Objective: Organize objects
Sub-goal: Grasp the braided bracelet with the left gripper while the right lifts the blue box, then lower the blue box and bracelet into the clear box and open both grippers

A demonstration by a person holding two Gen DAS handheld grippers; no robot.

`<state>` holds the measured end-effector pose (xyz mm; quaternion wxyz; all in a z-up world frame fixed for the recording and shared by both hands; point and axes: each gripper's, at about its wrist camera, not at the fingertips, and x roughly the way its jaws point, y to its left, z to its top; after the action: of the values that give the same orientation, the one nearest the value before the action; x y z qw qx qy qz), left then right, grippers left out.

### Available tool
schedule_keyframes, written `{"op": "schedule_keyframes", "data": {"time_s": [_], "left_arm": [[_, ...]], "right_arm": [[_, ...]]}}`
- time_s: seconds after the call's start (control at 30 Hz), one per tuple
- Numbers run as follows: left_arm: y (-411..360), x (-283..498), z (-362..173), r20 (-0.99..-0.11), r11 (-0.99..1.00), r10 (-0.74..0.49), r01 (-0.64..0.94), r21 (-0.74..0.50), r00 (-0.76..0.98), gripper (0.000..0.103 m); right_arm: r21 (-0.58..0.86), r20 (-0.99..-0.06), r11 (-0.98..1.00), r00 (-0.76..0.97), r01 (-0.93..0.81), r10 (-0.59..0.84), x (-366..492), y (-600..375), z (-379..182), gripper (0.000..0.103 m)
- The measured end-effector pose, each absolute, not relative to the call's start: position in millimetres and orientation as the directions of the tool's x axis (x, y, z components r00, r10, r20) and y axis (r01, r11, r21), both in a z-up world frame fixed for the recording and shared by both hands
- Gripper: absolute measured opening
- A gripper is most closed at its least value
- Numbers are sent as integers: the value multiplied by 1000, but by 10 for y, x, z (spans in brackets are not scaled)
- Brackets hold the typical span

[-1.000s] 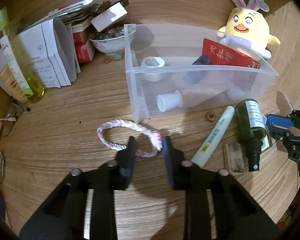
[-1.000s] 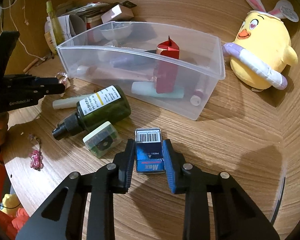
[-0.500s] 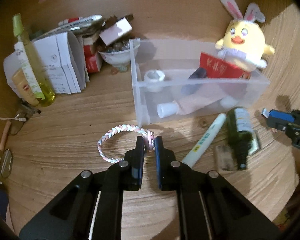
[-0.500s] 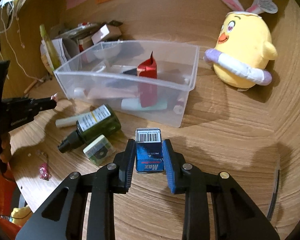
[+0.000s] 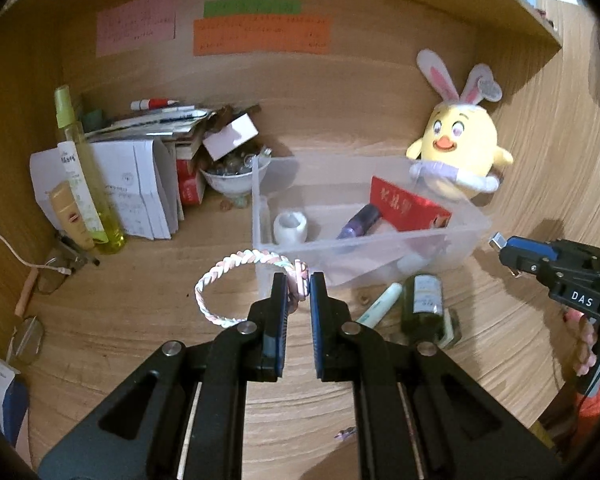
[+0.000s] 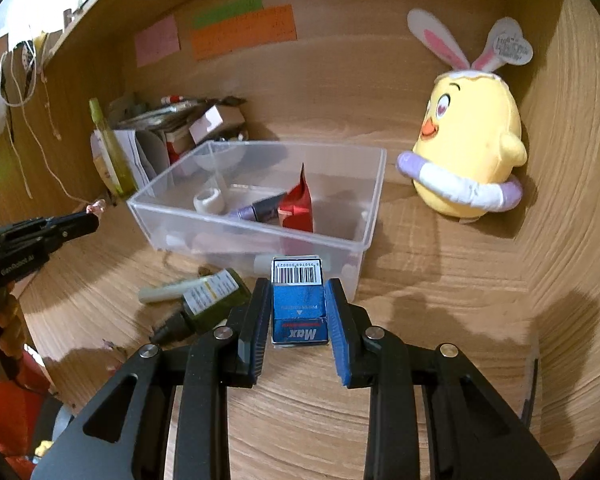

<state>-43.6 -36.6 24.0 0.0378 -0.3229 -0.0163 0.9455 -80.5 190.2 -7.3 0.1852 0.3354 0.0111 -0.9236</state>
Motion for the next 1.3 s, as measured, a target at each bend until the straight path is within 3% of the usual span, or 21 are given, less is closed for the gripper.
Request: {"op": "schedule_keyframes", "data": {"time_s": [0.73, 1.3], "left_arm": [[-270, -758, 792, -487, -993, 118, -87, -85, -865, 10], [-161, -1364, 444, -580, -990, 139, -101, -97, -803, 10]], "right_arm": [[122, -501, -938, -795, 325, -341, -1205, 1839, 479, 25], [123, -569, -954, -768, 275, -295, -1744, 1806, 263, 25]]}}
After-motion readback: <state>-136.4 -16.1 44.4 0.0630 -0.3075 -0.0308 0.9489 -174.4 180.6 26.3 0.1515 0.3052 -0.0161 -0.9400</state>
